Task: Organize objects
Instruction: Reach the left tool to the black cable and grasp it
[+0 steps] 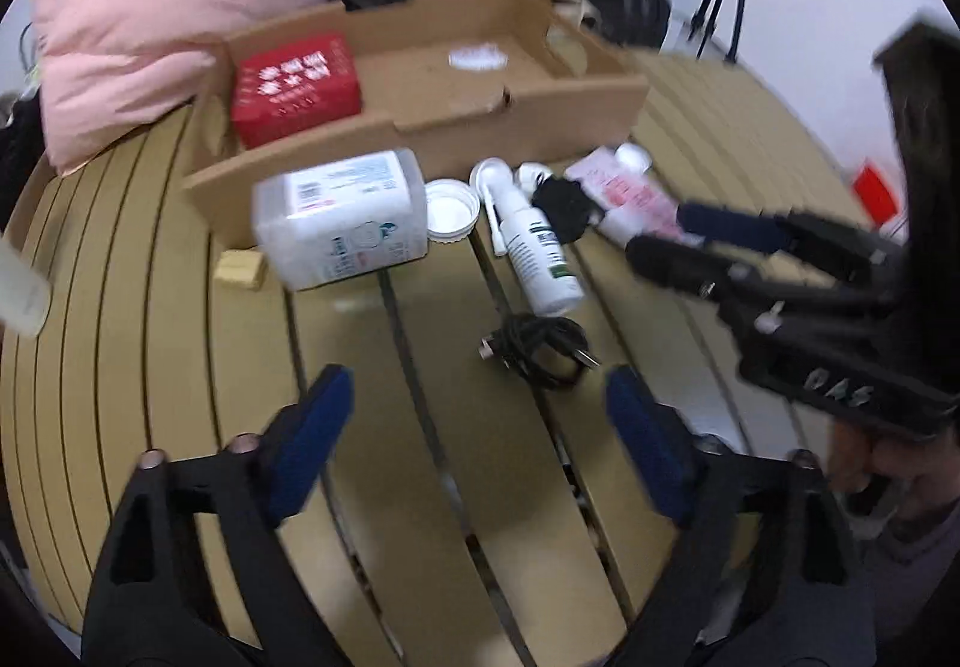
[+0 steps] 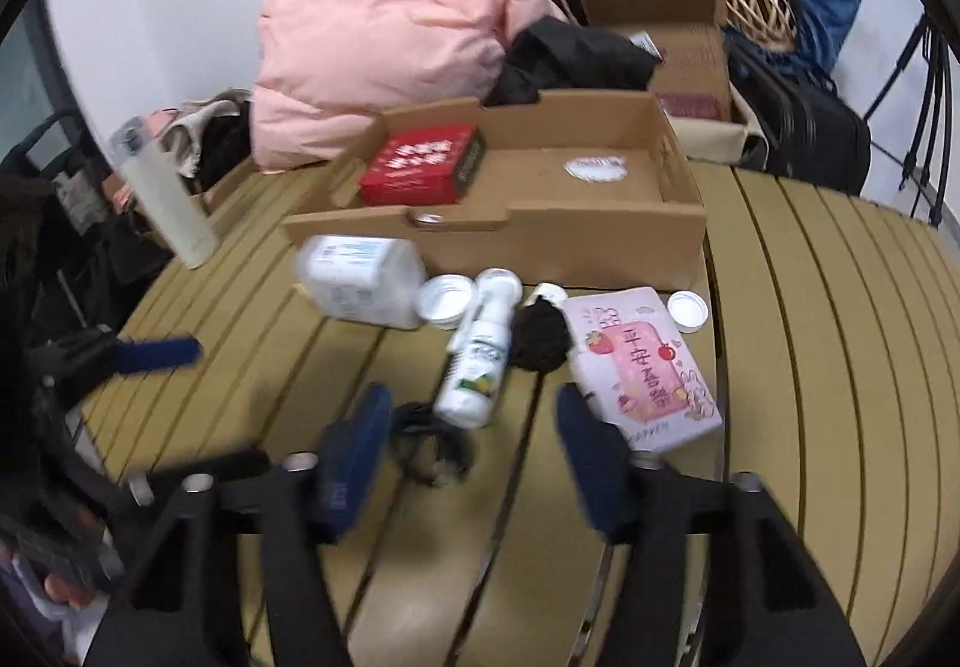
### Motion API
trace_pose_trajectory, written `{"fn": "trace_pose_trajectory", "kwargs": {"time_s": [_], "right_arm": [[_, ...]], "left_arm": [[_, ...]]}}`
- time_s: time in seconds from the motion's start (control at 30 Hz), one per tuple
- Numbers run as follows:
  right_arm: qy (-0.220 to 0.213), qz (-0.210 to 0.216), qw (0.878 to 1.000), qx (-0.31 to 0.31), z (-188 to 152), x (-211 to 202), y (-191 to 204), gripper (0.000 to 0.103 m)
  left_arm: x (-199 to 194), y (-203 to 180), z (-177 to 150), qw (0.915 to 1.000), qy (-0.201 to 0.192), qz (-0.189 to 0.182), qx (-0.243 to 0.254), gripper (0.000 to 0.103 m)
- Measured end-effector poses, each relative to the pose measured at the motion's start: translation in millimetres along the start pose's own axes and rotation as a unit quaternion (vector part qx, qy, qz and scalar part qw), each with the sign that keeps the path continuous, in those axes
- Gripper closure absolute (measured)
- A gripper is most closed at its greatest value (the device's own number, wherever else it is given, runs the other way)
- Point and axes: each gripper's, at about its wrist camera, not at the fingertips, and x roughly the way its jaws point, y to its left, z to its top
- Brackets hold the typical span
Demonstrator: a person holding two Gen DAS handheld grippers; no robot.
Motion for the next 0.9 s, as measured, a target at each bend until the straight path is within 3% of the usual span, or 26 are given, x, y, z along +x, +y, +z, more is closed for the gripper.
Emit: {"fn": "trace_pose_trajectory", "kwargs": {"time_s": [0.1, 0.33, 0.4, 0.47, 0.57, 0.6, 0.67, 0.9], "right_arm": [[0.017, 0.008, 1.000, 0.001, 12, 21, -18, 0.054], [0.035, 0.036, 0.999, 0.002, 35, 60, -31, 0.059], [0.046, 0.034, 0.998, 0.002, 32, 71, -30, 0.062], [0.049, 0.014, 0.999, -0.009, 30, 78, -28, 0.069], [0.045, 0.005, 0.999, -0.005, 29, 78, -32, 0.083], [0.044, 0.002, 0.999, -0.007, 29, 78, -33, 0.083], [0.040, 0.001, 0.999, -0.012, 28, 78, -32, 0.084], [0.026, 0.011, 1.000, 0.003, 24, 63, -35, 0.101]], "left_arm": [[31, -2, 14, 0.9996, 0.027, -0.002, 0.000, 0.029], [65, -10, 12, 0.9986, 0.049, -0.015, -0.009, 0.029], [62, -13, 10, 0.9989, 0.040, -0.019, -0.012, 0.037], [60, -15, 8, 0.9985, 0.038, -0.037, -0.011, 0.057], [54, -22, 4, 0.9995, 0.030, -0.004, 0.004, 0.058], [52, -23, 3, 0.9996, 0.029, 0.006, 0.007, 0.060], [41, -22, 2, 0.9998, 0.011, 0.016, 0.002, 0.079], [3, 11, -2, 0.9973, -0.010, 0.017, -0.072, 0.081]]}}
